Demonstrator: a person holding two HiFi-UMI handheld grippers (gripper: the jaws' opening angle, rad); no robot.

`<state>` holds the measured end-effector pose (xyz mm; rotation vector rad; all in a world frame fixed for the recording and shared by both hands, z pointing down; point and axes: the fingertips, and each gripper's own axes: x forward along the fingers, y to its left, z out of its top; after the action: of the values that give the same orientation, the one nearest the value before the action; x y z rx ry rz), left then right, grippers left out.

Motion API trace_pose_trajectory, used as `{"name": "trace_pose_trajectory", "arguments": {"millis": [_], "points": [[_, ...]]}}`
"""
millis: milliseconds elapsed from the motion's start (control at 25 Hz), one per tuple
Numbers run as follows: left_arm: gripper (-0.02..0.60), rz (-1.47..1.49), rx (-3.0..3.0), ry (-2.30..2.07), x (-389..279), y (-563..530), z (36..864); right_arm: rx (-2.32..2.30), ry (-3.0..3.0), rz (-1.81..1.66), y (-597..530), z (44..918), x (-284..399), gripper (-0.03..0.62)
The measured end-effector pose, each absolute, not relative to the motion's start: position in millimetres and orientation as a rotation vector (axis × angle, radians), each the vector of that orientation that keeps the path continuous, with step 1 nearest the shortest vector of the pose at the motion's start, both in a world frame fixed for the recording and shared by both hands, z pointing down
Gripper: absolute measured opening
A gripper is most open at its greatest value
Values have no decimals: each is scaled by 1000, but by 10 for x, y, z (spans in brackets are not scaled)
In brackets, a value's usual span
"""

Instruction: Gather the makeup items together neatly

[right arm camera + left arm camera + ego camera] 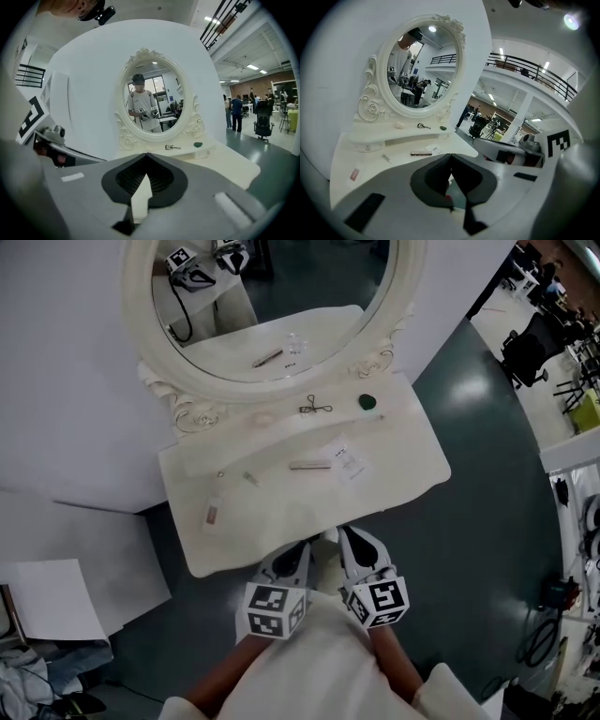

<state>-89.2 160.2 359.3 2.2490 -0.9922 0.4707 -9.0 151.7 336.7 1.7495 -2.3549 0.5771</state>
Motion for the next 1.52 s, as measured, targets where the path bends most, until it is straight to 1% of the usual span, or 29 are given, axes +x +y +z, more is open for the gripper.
{"name": "trace_pose_trajectory", "arguments": {"millis": [280,560,1280,1520], "points": [[9,480,2269,-1014,-740,1344,3493,1693,-2407,500,1195,3165,-41,2],[9,474,2150,-1028,-673,1130,3664,1676,-2393,508,1022,3263,140,2],[9,595,2162,-997,-145,973,3860,1516,-2427,401,797,3466,560,3],[9,642,2144,-1003,-4,994,3955,1436,-2441,420,728,3589,653,3]]}}
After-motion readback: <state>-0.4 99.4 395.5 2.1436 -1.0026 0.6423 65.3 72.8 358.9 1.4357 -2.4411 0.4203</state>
